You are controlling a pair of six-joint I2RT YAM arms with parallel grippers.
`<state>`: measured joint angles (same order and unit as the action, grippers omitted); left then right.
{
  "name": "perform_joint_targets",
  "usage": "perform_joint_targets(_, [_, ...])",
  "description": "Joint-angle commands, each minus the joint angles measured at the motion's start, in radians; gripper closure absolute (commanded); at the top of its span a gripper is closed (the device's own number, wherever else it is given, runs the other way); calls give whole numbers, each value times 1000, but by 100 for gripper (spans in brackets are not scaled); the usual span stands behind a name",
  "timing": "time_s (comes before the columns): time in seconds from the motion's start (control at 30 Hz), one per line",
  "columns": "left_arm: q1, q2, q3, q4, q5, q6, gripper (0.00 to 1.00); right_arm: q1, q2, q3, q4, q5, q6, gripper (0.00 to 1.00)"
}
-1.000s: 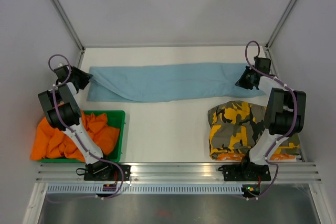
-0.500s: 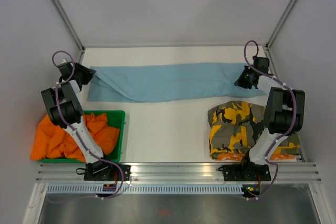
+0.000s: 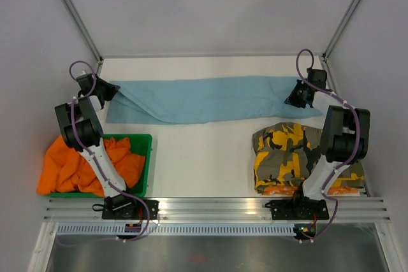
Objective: Fold and stack the trousers
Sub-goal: Fold the trousers
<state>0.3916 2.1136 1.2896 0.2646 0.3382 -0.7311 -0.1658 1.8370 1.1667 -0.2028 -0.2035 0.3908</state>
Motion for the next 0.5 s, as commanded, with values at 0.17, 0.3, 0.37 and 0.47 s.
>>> perform_joint_targets(0.17, [-7, -255, -104, -70, -162, 19, 98, 6, 11, 22, 0, 24, 8, 89])
perform_joint_targets(0.3, [-5, -352, -191, -177, -248, 39, 98, 5, 18, 24, -1, 9, 8, 89])
perform_joint_targets(0.37, [-7, -395, -240, -197, -263, 50, 98, 6, 16, 24, 5, 0, 10, 89])
perform_joint_targets(0.47, [-5, -423, -277, -243, -316, 76, 98, 5, 13, 24, 11, -17, 14, 89])
